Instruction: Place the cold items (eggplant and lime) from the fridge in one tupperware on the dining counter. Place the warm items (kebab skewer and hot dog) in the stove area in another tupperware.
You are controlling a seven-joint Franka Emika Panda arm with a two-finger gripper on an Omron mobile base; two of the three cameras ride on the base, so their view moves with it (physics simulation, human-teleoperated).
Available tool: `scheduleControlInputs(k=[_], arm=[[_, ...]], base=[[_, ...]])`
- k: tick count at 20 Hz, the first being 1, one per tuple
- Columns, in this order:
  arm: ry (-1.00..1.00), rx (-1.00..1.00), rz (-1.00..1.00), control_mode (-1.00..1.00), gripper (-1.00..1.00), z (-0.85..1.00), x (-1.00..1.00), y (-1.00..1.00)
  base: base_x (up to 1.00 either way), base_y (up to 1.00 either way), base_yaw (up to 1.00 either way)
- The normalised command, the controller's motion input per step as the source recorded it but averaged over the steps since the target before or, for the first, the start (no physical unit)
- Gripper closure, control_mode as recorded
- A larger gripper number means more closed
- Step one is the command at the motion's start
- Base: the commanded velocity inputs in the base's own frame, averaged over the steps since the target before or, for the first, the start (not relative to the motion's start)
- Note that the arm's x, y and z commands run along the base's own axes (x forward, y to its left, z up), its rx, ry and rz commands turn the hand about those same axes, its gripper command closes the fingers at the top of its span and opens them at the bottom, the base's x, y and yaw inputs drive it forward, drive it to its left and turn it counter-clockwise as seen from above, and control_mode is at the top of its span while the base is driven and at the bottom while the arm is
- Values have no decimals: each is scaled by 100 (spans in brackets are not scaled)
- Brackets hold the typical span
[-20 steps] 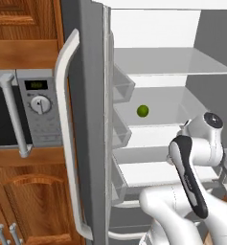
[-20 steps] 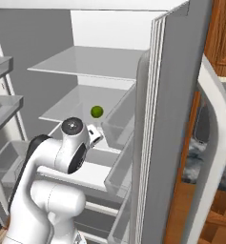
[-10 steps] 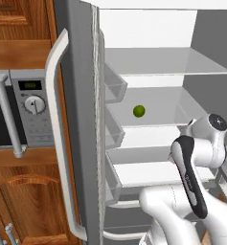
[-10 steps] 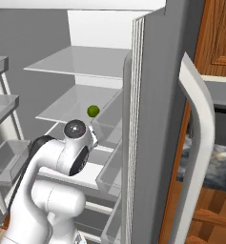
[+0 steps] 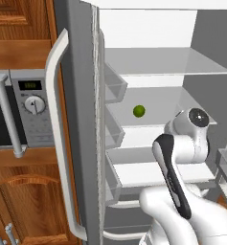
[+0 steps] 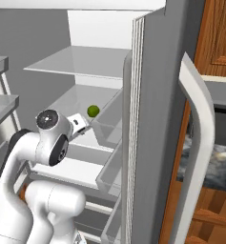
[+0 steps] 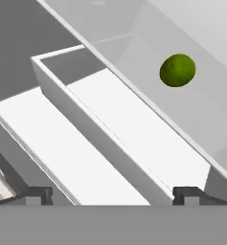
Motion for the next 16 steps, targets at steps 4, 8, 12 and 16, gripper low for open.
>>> scheduleControlInputs(k=[4, 8, 12, 16], arm=[[0, 18, -3, -100, -100, 87, 12, -6], [-5, 21, -15, -100, -100, 47, 21, 0], [-5, 16, -34, -100, -100, 6, 27, 1], [1, 10, -42, -100, -100, 0, 34, 0]], base=[[0, 0, 0], [0, 0, 0], [0, 0, 0], [0, 0, 0]])
